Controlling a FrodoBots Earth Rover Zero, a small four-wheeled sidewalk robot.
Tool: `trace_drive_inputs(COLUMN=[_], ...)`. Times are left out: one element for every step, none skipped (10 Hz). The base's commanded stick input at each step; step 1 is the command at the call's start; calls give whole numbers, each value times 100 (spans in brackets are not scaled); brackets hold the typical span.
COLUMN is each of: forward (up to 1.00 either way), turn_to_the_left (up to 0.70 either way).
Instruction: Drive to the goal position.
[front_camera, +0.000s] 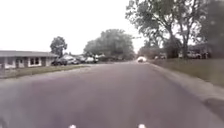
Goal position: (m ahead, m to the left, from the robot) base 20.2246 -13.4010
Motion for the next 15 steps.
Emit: trace_drive_inputs(forward=[100,100,100,100,100,100,100,100,100,100,100,100,100,100,100], turn_to_the_left=[40,40,40,24,5,0,0,3,19,36,40,40,39,36,32])
